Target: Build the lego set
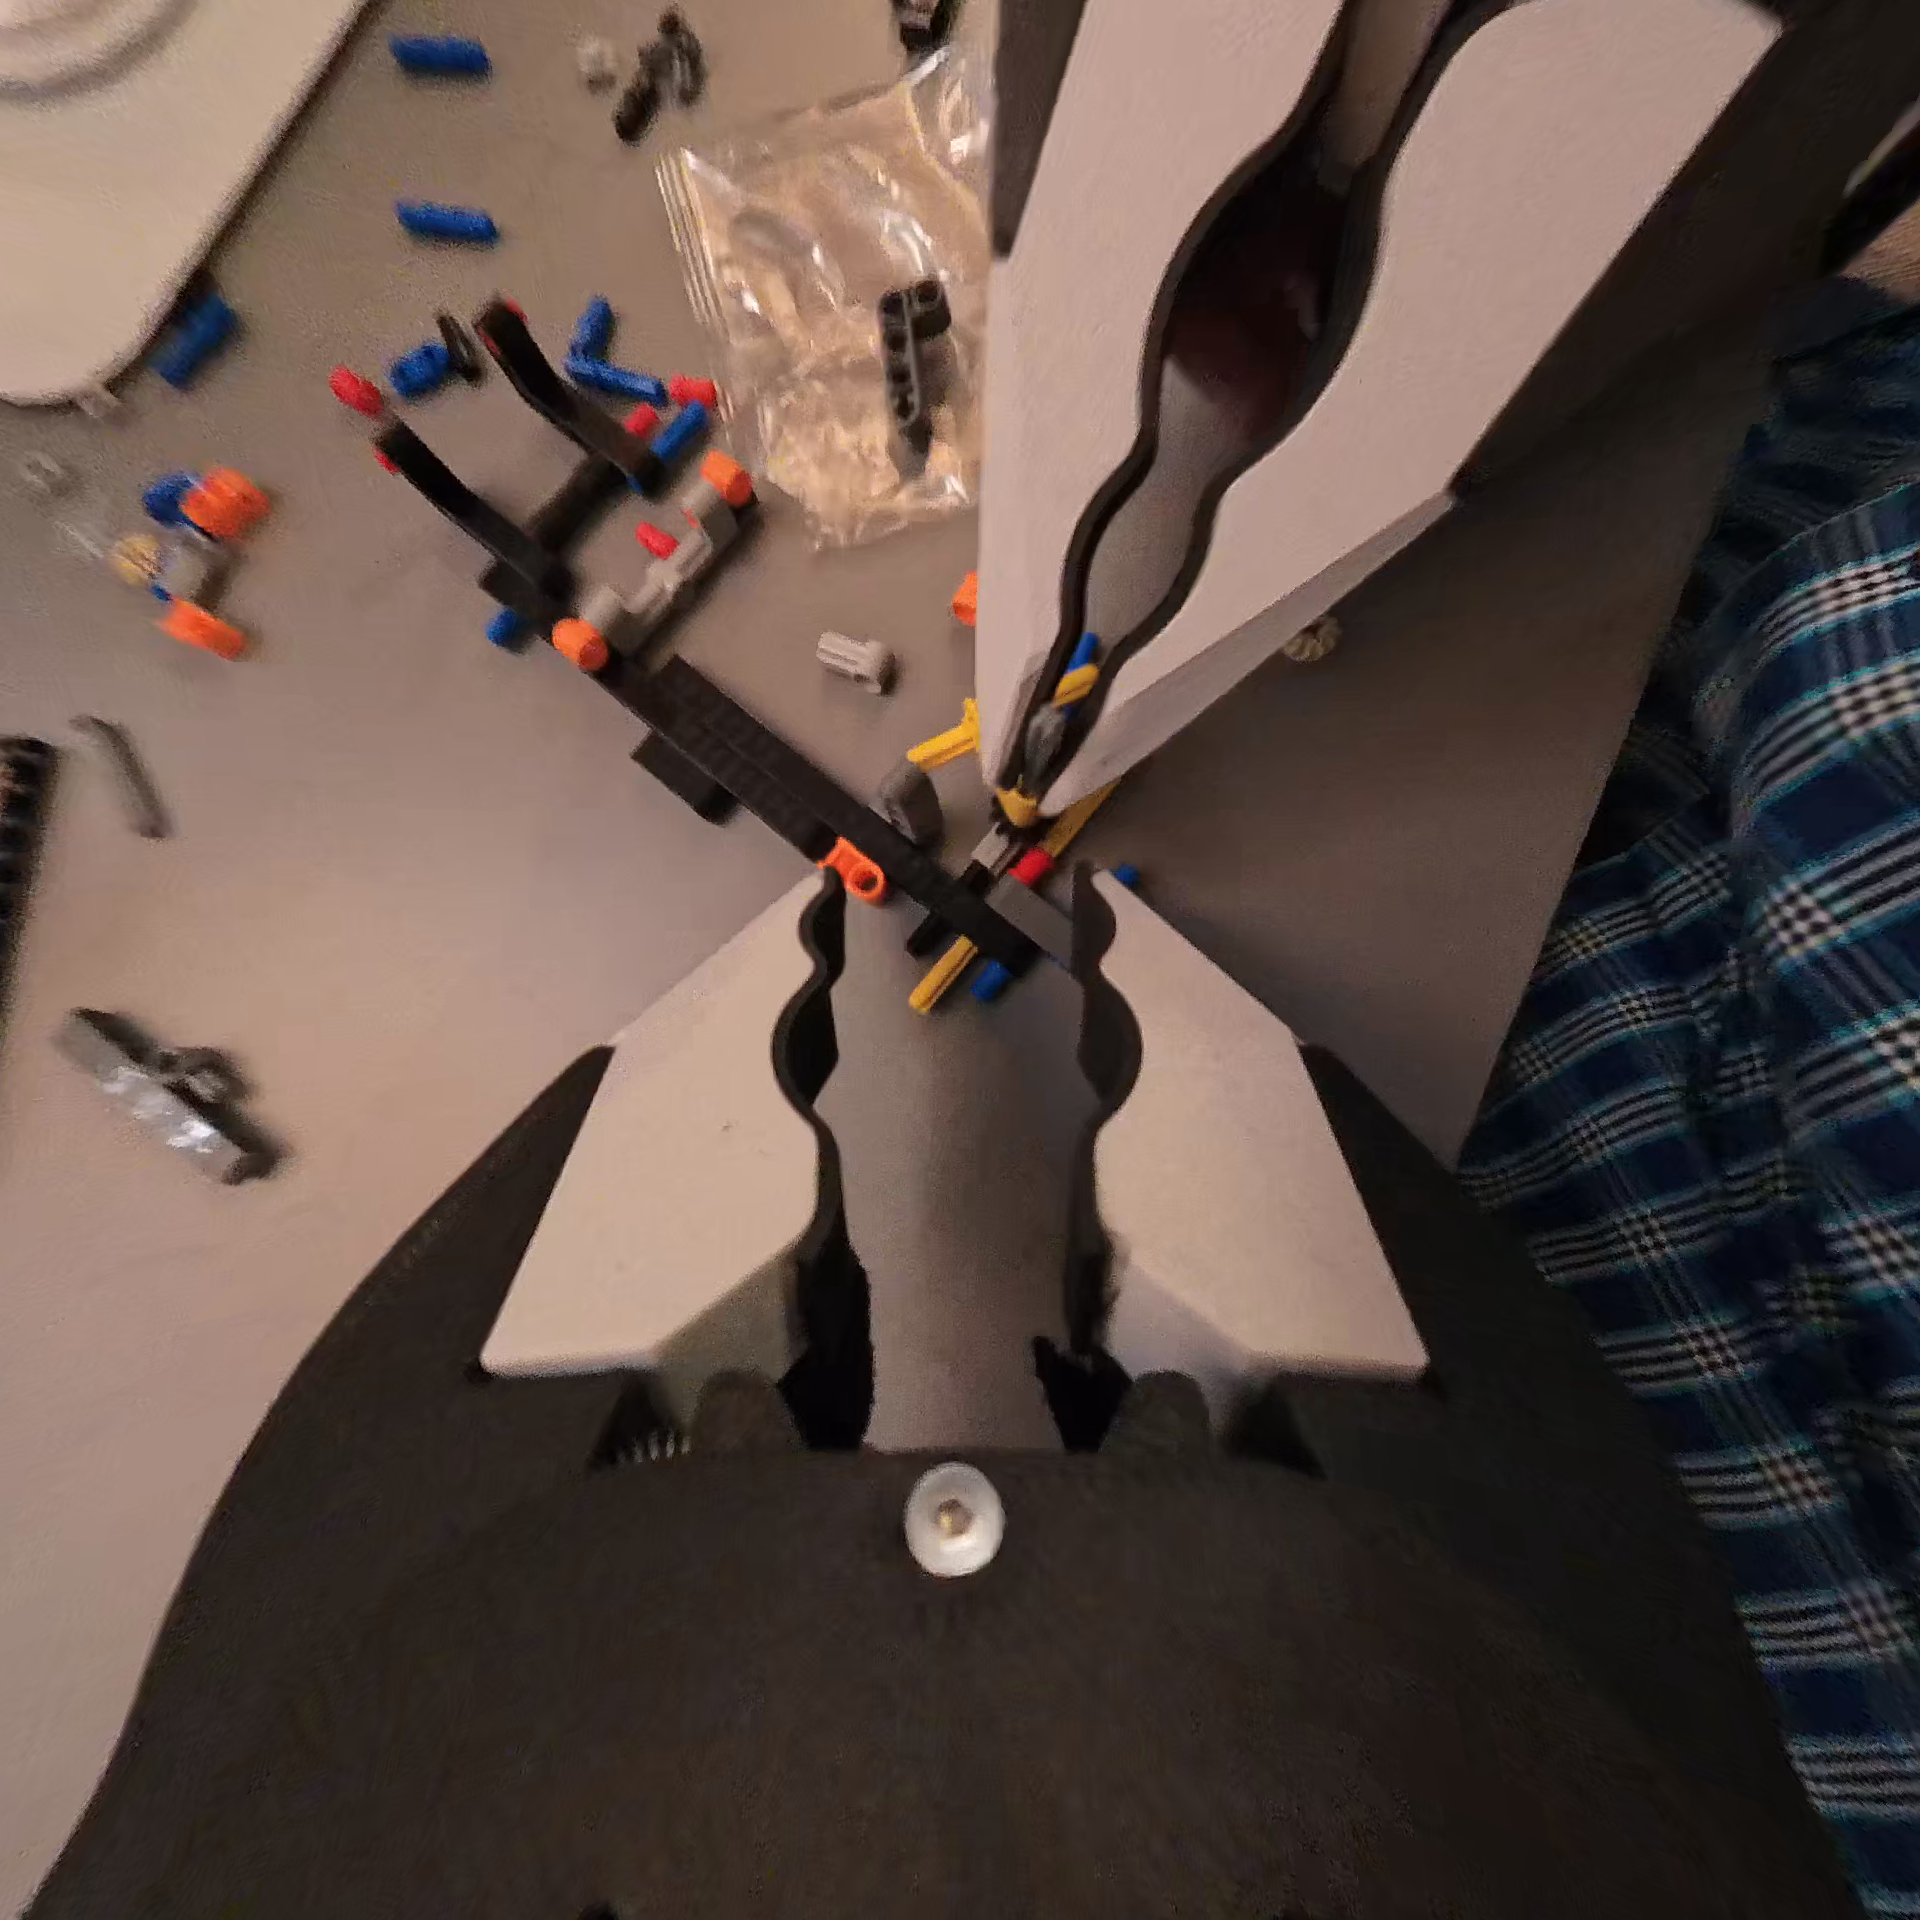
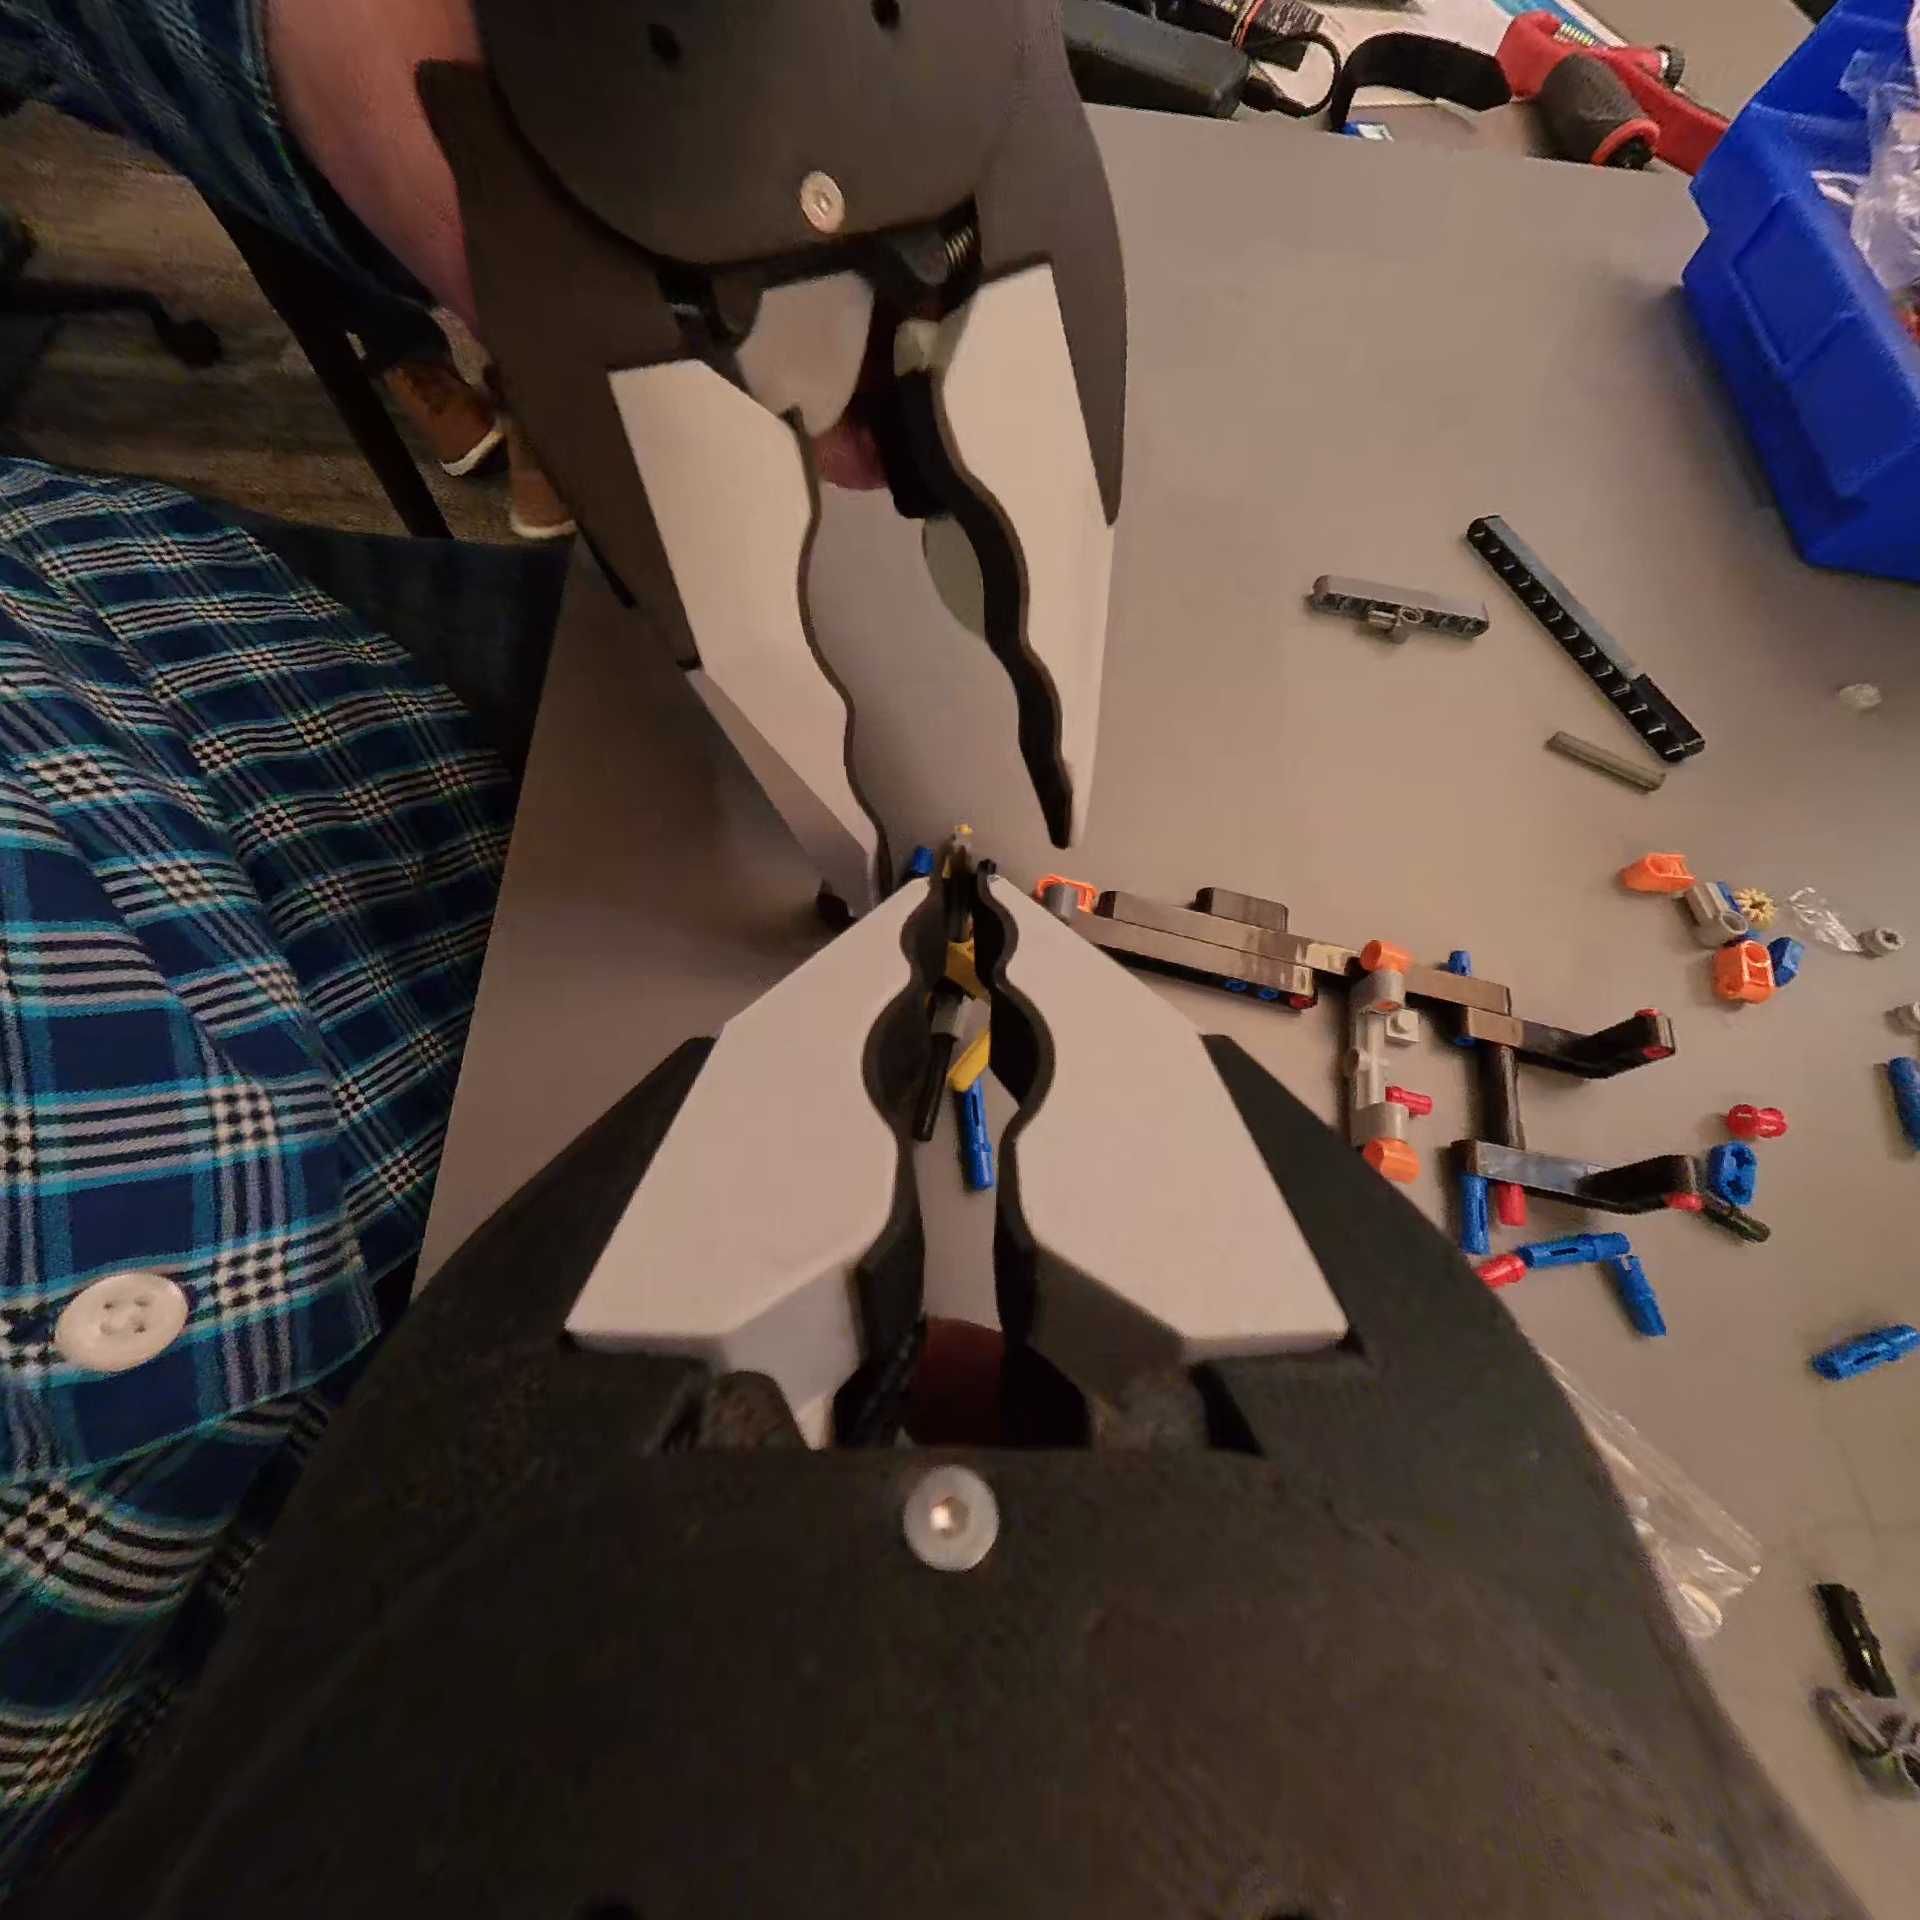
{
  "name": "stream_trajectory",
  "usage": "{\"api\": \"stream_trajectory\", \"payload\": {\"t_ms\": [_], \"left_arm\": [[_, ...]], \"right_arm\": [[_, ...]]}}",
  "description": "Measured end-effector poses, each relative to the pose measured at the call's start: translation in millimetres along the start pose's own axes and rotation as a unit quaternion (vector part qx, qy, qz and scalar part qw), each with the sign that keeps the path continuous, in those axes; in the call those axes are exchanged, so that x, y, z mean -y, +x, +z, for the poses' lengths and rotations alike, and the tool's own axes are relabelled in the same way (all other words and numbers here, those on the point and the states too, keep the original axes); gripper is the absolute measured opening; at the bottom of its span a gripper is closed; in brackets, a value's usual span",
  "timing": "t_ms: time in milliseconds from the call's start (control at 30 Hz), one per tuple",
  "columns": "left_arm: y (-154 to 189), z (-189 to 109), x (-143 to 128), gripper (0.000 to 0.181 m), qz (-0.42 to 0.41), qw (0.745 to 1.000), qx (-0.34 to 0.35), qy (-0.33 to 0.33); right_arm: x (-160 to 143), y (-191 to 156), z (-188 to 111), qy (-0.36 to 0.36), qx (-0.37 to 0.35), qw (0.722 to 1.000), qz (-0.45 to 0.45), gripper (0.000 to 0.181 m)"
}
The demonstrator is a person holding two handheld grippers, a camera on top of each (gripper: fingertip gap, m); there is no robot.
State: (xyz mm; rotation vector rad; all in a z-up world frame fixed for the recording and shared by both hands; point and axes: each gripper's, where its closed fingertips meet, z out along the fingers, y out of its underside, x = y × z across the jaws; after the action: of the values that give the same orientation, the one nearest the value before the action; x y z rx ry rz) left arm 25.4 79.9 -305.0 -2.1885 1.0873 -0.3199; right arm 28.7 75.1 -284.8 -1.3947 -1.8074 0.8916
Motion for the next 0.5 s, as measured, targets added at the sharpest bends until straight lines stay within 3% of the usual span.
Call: {"api": "stream_trajectory", "payload": {"t_ms": [133,500], "left_arm": [[9,-2,7,0.032,0.034,0.999,0.011,0.008],[16,8,8,0.008,0.013,0.999,-0.024,0.034]], "right_arm": [[0,-1,1,0.001,0.002,1.000,-0.005,0.002],[1,-3,1,0.005,0.009,1.000,-0.013,0.002]]}}
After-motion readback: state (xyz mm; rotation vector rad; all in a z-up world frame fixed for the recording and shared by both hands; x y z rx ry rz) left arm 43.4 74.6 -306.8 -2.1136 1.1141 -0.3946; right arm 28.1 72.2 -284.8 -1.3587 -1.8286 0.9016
